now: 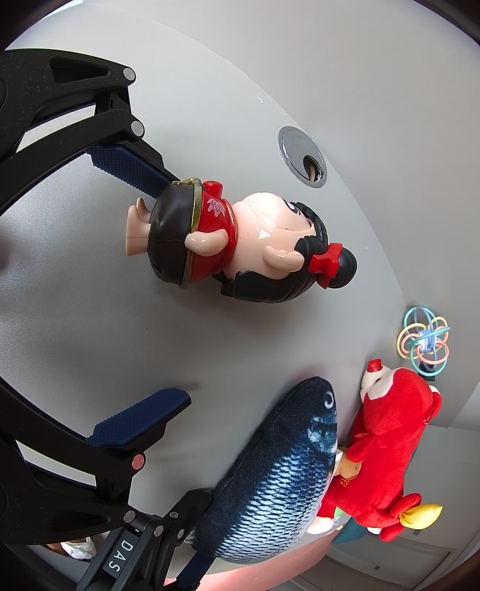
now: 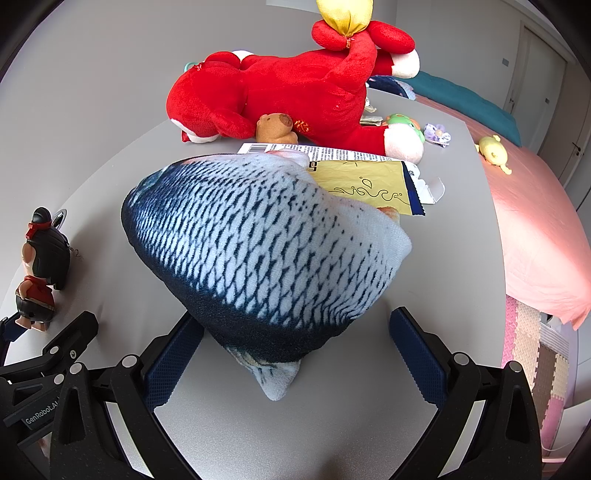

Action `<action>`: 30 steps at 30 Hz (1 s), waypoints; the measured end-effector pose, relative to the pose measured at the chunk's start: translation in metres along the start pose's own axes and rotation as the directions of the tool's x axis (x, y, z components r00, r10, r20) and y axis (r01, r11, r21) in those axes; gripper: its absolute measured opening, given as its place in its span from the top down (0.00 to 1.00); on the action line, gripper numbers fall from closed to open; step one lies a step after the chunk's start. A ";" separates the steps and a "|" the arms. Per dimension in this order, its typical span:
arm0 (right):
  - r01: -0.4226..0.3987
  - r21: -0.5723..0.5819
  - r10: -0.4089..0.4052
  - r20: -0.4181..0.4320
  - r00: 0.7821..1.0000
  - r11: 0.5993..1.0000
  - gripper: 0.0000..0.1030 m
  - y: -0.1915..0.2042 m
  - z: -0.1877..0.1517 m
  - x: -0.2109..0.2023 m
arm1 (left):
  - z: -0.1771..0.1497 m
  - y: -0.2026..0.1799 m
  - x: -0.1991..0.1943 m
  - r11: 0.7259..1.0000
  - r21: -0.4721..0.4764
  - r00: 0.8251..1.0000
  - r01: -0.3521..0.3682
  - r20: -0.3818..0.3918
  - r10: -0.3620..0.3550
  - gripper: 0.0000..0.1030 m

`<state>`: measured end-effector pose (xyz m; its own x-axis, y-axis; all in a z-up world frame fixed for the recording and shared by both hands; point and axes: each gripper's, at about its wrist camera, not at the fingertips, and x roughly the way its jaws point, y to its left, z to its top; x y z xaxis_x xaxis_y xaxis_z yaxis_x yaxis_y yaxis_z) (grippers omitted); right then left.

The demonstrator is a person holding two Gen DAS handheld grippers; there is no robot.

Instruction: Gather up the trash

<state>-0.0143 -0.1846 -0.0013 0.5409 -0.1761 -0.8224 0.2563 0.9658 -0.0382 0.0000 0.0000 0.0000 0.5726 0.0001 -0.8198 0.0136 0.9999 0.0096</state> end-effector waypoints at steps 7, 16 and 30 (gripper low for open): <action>0.000 0.000 0.000 0.000 1.000 1.000 0.02 0.000 0.000 0.000 | 0.000 0.001 0.000 1.000 -0.008 1.000 -0.005 0.000 0.005 0.05; -0.059 -0.080 0.059 -0.003 0.998 0.995 0.02 0.000 -0.002 -0.003 | 0.000 0.002 0.000 1.000 -0.014 1.000 -0.010 0.001 0.010 0.05; -0.315 -0.210 0.303 -0.089 0.949 0.926 0.02 -0.040 0.010 -0.030 | 0.005 0.018 -0.059 0.994 -0.104 0.997 0.044 0.067 -0.037 0.06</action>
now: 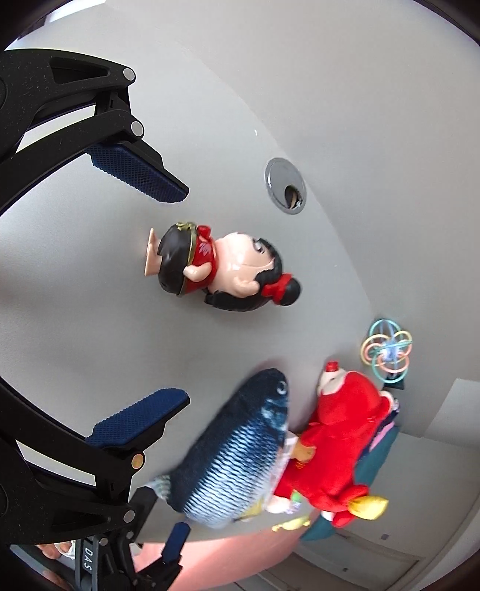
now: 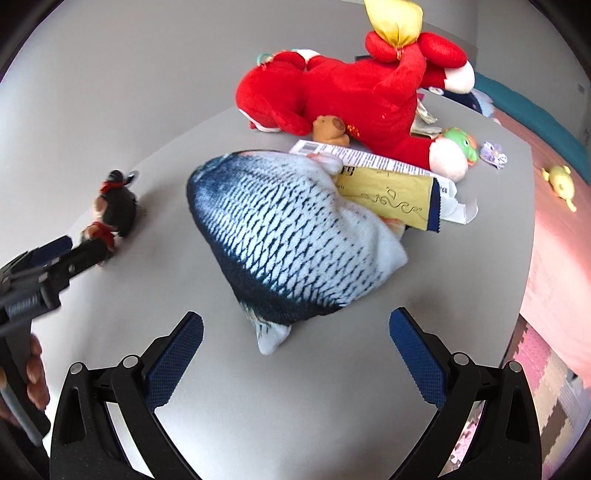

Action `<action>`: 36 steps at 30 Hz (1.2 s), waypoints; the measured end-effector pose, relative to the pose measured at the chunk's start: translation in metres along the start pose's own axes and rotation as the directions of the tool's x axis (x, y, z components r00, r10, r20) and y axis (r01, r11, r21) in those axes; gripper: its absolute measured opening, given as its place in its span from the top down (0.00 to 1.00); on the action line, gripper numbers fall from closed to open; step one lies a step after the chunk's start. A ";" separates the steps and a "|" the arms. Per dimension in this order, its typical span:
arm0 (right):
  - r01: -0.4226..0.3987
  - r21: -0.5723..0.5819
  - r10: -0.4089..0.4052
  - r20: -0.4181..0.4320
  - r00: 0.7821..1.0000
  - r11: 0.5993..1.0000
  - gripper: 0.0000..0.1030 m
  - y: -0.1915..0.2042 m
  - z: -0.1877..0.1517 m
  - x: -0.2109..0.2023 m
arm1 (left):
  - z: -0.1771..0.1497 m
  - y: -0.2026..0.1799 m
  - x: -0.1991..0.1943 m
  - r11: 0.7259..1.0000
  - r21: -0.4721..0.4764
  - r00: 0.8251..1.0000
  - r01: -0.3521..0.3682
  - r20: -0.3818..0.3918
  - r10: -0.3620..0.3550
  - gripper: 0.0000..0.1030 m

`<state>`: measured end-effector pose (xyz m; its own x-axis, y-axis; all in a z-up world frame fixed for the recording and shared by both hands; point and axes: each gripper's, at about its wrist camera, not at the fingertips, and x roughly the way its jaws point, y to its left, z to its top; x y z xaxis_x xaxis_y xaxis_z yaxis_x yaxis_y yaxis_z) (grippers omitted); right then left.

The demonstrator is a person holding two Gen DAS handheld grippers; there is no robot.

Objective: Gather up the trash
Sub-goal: 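Grasp the doll figurine with the left tool while the right tool grasps the blue fish plush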

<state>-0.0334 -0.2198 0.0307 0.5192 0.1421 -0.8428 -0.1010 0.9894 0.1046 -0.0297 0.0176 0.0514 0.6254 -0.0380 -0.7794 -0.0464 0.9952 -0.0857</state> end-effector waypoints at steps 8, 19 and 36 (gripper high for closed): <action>-0.089 -0.090 0.091 0.018 0.996 0.992 0.02 -0.013 0.021 -0.034 | 0.016 0.000 0.021 0.999 0.020 0.997 -0.046 -0.057 0.047 0.05; -0.071 -0.239 0.083 0.044 0.996 0.969 0.06 0.010 0.061 -0.034 | 0.029 0.013 0.063 0.996 0.019 0.989 -0.086 -0.122 0.088 0.29; -0.124 -0.295 0.055 -0.231 0.971 0.947 0.69 0.002 0.079 0.044 | 0.037 0.017 0.075 0.996 -0.072 0.995 -0.057 -0.085 0.051 0.49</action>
<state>0.0558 -0.2090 0.0356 0.3026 0.1858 -0.9348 -0.4104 0.9106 0.0481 0.0454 0.0352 0.0144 0.5536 0.0054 -0.8328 -0.1378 0.9868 -0.0852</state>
